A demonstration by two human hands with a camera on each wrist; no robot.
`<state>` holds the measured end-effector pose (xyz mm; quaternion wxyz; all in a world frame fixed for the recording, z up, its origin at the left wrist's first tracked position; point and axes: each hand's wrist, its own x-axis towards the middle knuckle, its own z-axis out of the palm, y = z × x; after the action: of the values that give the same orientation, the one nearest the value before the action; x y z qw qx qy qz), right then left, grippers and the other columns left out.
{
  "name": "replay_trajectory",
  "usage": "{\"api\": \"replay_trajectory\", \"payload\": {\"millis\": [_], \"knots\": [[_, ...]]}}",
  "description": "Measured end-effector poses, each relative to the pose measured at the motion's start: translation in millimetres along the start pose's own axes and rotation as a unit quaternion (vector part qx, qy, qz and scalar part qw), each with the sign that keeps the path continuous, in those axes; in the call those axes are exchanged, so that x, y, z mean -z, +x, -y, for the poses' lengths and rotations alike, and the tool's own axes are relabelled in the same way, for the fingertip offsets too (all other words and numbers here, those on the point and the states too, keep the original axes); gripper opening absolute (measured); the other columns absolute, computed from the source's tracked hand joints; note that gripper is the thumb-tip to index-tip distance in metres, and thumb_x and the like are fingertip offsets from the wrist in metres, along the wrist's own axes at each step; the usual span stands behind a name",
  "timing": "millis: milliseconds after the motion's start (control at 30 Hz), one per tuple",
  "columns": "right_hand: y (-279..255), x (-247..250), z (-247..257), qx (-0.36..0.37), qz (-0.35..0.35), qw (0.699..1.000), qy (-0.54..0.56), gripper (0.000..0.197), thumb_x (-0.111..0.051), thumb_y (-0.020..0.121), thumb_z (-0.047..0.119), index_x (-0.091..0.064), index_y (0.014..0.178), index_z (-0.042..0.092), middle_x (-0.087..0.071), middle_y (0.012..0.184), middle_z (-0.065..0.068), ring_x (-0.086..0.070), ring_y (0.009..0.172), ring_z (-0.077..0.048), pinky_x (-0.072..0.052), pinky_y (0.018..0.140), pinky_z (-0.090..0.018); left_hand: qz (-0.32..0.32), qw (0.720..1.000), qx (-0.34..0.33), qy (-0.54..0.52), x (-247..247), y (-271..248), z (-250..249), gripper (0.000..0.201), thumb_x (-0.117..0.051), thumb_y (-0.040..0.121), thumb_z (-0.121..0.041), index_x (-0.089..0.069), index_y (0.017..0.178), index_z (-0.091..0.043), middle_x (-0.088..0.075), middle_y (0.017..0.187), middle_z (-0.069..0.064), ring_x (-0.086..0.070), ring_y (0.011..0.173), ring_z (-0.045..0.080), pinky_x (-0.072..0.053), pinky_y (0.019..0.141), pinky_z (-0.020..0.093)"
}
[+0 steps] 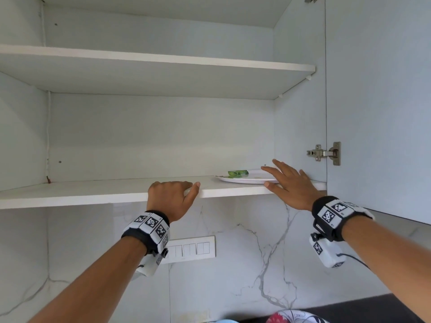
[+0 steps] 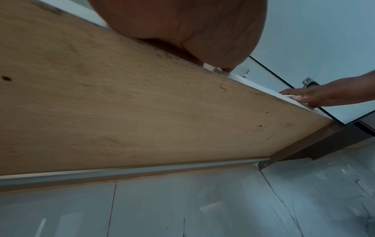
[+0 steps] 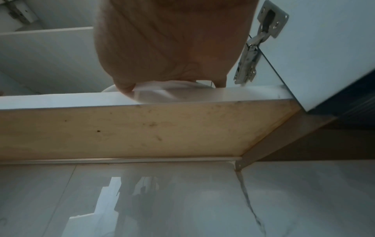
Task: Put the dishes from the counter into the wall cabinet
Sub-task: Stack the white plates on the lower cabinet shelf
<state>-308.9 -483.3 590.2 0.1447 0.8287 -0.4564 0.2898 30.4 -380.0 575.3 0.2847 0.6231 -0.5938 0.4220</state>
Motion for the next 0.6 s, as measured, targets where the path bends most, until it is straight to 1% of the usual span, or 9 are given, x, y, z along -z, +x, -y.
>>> {"api": "replay_trajectory", "payload": {"millis": [133, 233, 300, 333, 367, 400, 467, 533, 600], "knots": [[-20, -11, 2, 0.022, -0.066, 0.997, 0.020, 0.059, -0.017, 0.096, 0.068, -0.008, 0.152, 0.050, 0.001, 0.166, 0.008, -0.002, 0.153, -0.018, -0.009, 0.120, -0.058, 0.027, 0.999, 0.015, -0.006, 2, 1, 0, 0.079, 0.000, 0.085, -0.068, -0.071, 0.103, -0.039, -0.070, 0.070, -0.005, -0.063, 0.067, 0.021, -0.034, 0.065, 0.029], [-44, -19, 4, 0.048, -0.100, 0.993, 0.031, 0.060, -0.020, 0.097, 0.065, -0.017, 0.153, 0.044, -0.004, 0.166, 0.007, -0.003, 0.153, -0.015, -0.015, 0.121, -0.052, 0.050, 0.998, 0.020, -0.011, 8, 3, -1, 0.078, 0.000, 0.085, -0.068, -0.069, 0.109, -0.040, -0.070, 0.073, -0.005, -0.065, 0.072, 0.021, -0.037, 0.068, 0.030], [-66, -24, 6, 0.046, -0.102, 0.992, 0.049, 0.057, -0.027, 0.099, 0.061, -0.028, 0.151, 0.039, -0.007, 0.166, 0.008, -0.008, 0.152, -0.013, -0.022, 0.119, -0.045, 0.073, 0.997, 0.016, -0.035, 12, 1, -1, 0.078, -0.001, 0.085, -0.069, -0.067, 0.114, -0.039, -0.073, 0.088, -0.004, -0.067, 0.083, 0.023, -0.041, 0.077, 0.034], [-76, -27, 6, 0.037, -0.098, 0.992, 0.066, 0.055, -0.031, 0.100, 0.059, -0.031, 0.150, 0.037, -0.008, 0.166, 0.009, -0.013, 0.151, -0.013, -0.026, 0.115, -0.042, 0.084, 0.995, 0.012, -0.053, 13, 1, -1, 0.079, -0.002, 0.085, -0.069, -0.066, 0.118, -0.037, -0.073, 0.103, -0.003, -0.068, 0.094, 0.024, -0.041, 0.087, 0.037], [-90, -31, 5, 0.024, -0.088, 0.992, 0.083, 0.053, -0.034, 0.101, 0.057, -0.033, 0.149, 0.037, -0.011, 0.165, 0.009, -0.018, 0.149, -0.013, -0.029, 0.112, -0.041, 0.092, 0.993, 0.009, -0.070, 13, -4, -2, 0.077, -0.004, 0.086, -0.069, -0.063, 0.123, -0.036, -0.068, 0.122, -0.002, -0.064, 0.110, 0.023, -0.036, 0.100, 0.042], [-102, -36, 6, 0.014, -0.081, 0.992, 0.094, 0.051, -0.035, 0.100, 0.055, -0.033, 0.149, 0.038, -0.014, 0.164, 0.009, -0.022, 0.147, -0.013, -0.031, 0.110, -0.040, 0.083, 0.993, 0.007, -0.079, 12, -8, -3, 0.072, -0.008, 0.089, -0.068, -0.058, 0.130, -0.036, -0.058, 0.138, -0.002, -0.054, 0.126, 0.022, -0.022, 0.111, 0.049], [-132, -49, 5, -0.002, -0.062, 0.993, 0.101, 0.050, -0.035, 0.099, 0.056, -0.034, 0.146, 0.040, -0.026, 0.159, 0.009, -0.031, 0.141, -0.014, -0.036, 0.109, -0.038, 0.037, 0.995, -0.004, -0.088, 6, -30, -14, 0.060, -0.022, 0.094, -0.063, -0.050, 0.139, -0.033, -0.041, 0.152, 0.000, -0.031, 0.144, 0.022, 0.006, 0.116, 0.056], [-166, -69, 4, -0.013, -0.035, 0.993, 0.111, 0.047, -0.038, 0.099, 0.053, -0.037, 0.143, 0.039, -0.038, 0.149, 0.011, -0.039, 0.132, -0.013, -0.041, 0.105, -0.036, -0.018, 0.992, -0.022, -0.123, 1, -69, -35, 0.052, -0.036, 0.095, -0.054, -0.052, 0.137, -0.029, -0.039, 0.153, 0.004, -0.027, 0.146, 0.024, 0.010, 0.117, 0.056], [-201, -91, 5, -0.021, 0.003, 0.992, 0.122, 0.044, -0.043, 0.100, 0.049, -0.041, 0.142, 0.036, -0.043, 0.142, 0.012, -0.044, 0.126, -0.012, -0.043, 0.101, -0.033, -0.023, 0.984, -0.043, -0.173, -6, -118, -61, 0.045, -0.044, 0.093, -0.049, -0.059, 0.130, -0.027, -0.044, 0.150, 0.005, -0.032, 0.144, 0.026, 0.006, 0.118, 0.055]]}}
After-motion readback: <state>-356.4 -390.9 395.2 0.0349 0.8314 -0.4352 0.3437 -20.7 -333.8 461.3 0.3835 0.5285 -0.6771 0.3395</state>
